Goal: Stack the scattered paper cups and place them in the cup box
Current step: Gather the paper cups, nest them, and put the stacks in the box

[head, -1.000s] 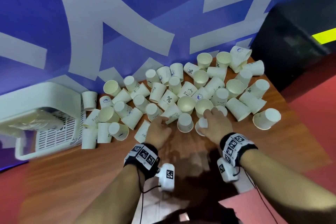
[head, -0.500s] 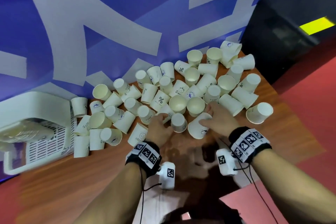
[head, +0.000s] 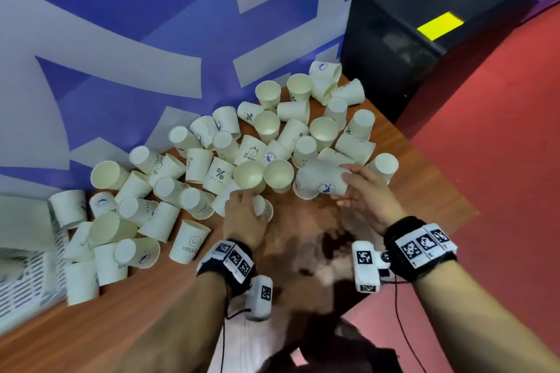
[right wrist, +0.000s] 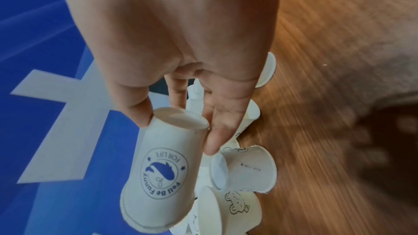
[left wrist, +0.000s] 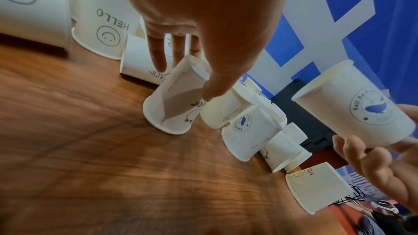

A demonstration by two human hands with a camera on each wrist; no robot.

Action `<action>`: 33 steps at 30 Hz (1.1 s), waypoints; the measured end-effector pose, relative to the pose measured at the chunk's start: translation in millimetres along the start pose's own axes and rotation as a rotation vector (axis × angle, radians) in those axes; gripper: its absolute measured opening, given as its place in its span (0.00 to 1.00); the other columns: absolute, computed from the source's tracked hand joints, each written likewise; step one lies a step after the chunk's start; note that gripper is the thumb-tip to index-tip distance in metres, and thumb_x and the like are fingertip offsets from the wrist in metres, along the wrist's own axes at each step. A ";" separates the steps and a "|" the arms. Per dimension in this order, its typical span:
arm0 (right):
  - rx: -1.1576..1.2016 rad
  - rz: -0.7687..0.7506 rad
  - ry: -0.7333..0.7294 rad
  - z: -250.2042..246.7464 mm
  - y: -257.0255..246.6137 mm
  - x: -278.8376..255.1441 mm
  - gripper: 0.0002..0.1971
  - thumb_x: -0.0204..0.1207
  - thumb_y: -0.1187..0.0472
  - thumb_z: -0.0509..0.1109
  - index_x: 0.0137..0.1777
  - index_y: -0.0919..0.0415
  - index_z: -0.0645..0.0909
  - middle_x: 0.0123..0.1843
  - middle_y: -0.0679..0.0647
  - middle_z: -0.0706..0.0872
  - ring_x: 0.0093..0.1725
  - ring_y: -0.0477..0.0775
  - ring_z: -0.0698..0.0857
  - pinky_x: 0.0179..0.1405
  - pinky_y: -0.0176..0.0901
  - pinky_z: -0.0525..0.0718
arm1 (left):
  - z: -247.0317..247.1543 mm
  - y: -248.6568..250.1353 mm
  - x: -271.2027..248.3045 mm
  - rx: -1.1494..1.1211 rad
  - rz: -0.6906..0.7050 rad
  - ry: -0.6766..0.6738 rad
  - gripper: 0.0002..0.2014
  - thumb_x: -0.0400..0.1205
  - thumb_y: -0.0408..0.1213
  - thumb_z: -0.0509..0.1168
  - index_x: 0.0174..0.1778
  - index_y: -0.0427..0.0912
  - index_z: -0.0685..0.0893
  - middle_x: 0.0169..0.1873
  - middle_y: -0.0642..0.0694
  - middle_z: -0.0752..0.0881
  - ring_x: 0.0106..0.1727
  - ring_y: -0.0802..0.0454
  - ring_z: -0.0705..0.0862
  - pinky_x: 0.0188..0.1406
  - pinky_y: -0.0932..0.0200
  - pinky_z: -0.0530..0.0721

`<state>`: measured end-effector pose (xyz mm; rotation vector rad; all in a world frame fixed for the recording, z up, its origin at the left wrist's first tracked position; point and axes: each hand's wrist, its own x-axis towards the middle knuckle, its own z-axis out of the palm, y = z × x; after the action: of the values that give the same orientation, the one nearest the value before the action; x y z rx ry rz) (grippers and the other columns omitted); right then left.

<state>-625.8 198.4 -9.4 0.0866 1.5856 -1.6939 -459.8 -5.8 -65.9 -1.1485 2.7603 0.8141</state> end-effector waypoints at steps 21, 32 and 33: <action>-0.075 0.022 -0.253 84.2 -12.7 -10.4 0.16 0.78 0.69 0.72 0.62 0.54 0.78 0.63 0.68 0.79 0.54 0.65 0.86 0.53 0.52 0.87 | -93.9 -17.0 -44.8 -0.752 -0.310 0.279 0.18 0.74 0.52 0.74 0.55 0.53 0.79 0.51 0.50 0.86 0.51 0.47 0.86 0.58 0.42 0.85; -0.300 0.018 -0.591 227.7 10.8 -34.1 0.17 0.79 0.63 0.72 0.65 0.52 0.78 0.62 0.65 0.85 0.56 0.57 0.88 0.48 0.46 0.84 | -155.4 -99.3 -123.1 -1.335 -0.615 0.583 0.16 0.80 0.43 0.72 0.55 0.38 0.75 0.60 0.35 0.82 0.55 0.36 0.88 0.48 0.46 0.90; -0.314 0.028 -0.627 240.8 15.9 -38.7 0.20 0.78 0.64 0.72 0.69 0.53 0.76 0.62 0.66 0.85 0.57 0.59 0.88 0.49 0.48 0.85 | -160.0 -107.7 -132.8 -1.347 -0.620 0.599 0.17 0.81 0.42 0.72 0.56 0.37 0.75 0.60 0.33 0.82 0.52 0.37 0.88 0.45 0.49 0.90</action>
<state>-481.1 10.6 50.1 -0.5288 1.3273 -1.2551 -266.3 -60.3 54.2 -2.4859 1.5386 2.5965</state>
